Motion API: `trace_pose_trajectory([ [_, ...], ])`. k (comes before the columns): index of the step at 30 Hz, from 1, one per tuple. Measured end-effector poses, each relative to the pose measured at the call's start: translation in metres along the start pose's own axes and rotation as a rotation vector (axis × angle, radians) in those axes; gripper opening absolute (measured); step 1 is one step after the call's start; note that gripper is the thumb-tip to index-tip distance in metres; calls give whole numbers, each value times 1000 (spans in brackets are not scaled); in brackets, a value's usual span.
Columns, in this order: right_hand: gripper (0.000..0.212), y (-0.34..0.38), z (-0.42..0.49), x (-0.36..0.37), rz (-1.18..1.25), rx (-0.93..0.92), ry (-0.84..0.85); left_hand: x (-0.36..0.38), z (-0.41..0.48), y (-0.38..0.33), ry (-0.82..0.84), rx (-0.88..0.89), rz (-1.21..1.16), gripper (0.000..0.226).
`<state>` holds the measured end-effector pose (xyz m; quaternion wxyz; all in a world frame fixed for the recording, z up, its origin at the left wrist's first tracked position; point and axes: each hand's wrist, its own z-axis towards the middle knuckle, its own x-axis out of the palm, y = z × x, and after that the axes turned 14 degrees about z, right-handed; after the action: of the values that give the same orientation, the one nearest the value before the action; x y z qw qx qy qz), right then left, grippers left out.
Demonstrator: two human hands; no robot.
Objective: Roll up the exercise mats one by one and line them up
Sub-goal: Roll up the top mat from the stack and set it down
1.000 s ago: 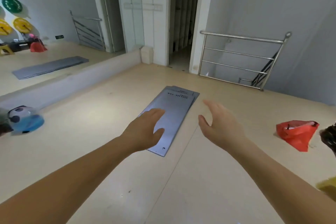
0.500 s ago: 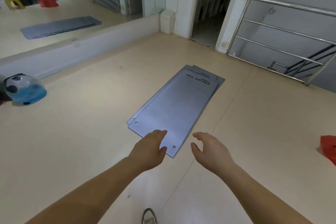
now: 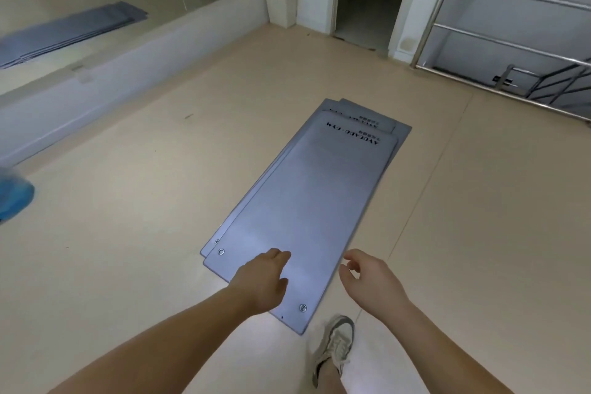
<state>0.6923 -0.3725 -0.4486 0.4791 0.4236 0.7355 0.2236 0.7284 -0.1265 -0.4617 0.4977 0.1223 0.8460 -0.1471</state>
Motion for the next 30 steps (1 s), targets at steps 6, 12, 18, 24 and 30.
trace_pose_trajectory([
  [6,35,-24,180,-8,6,71,80,4,153,32,127,-55,42,58],
  [12,38,-2,295,30,-27,150,166,6,248,104,165,-17,69,55],
  [18,38,38,386,124,-34,223,101,26,328,238,183,96,173,49],
  [24,40,49,429,239,65,388,13,62,380,370,242,258,310,48],
  [30,42,-29,480,352,19,397,-8,166,454,458,241,342,339,50],
])
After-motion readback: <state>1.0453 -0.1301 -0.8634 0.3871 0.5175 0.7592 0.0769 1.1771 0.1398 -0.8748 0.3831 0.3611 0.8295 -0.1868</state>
